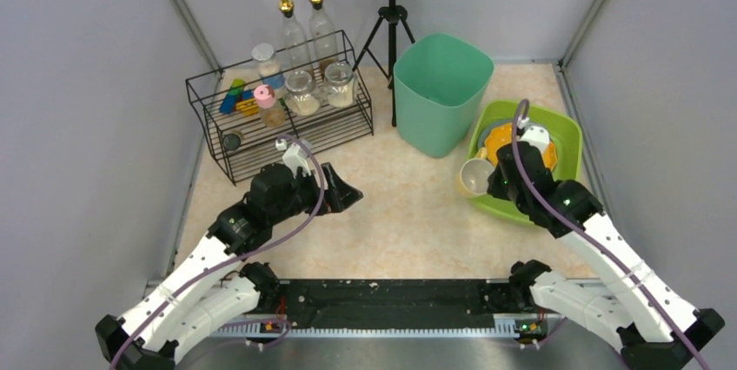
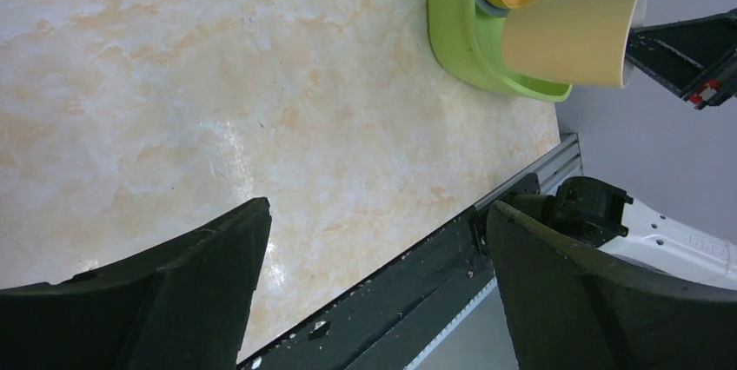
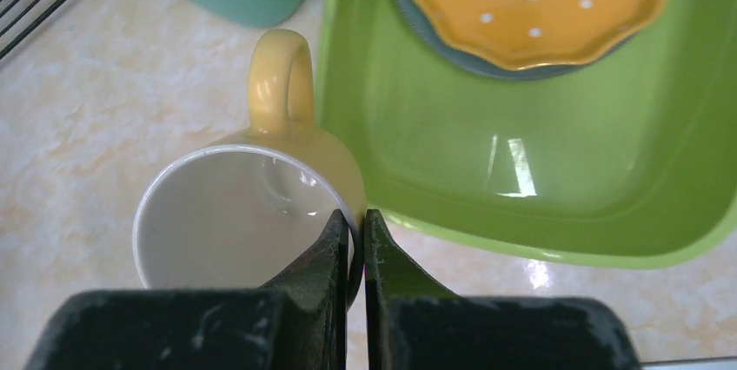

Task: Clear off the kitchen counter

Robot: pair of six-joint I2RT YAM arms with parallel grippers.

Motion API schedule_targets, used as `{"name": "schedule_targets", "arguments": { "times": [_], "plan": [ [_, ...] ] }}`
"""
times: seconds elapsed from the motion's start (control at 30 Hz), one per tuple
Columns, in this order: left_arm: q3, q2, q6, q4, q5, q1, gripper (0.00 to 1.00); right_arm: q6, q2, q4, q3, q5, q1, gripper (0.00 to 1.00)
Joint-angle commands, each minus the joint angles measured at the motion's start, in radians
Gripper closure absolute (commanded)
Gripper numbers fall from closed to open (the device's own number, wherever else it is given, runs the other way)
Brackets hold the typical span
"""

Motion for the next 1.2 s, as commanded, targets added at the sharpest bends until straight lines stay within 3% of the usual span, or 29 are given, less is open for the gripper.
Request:
{"name": "schedule_targets", "arguments": {
  "times": [0.0,0.2,0.37,1.03,1.17],
  "plan": [
    [0.006,-0.007,-0.001,0.062,0.027,0.001,0.02,-0.080,-0.024,0.047,0.043,-0.028,-0.174,1.00],
    [-0.008,-0.029,0.001,0.059,0.030,0.002,0.02,-0.142,-0.024,0.088,0.008,-0.110,-0.363,1.00],
    [-0.020,-0.043,-0.005,0.066,0.043,0.001,0.02,-0.148,0.010,0.143,-0.077,-0.165,-0.422,1.00],
    [-0.062,-0.056,-0.019,0.087,0.058,0.002,0.02,-0.126,0.248,0.378,-0.223,-0.195,-0.487,1.00],
    [-0.063,-0.056,-0.014,0.085,0.052,0.002,0.02,-0.127,0.286,0.401,-0.227,-0.176,-0.494,0.91]
  ]
}}
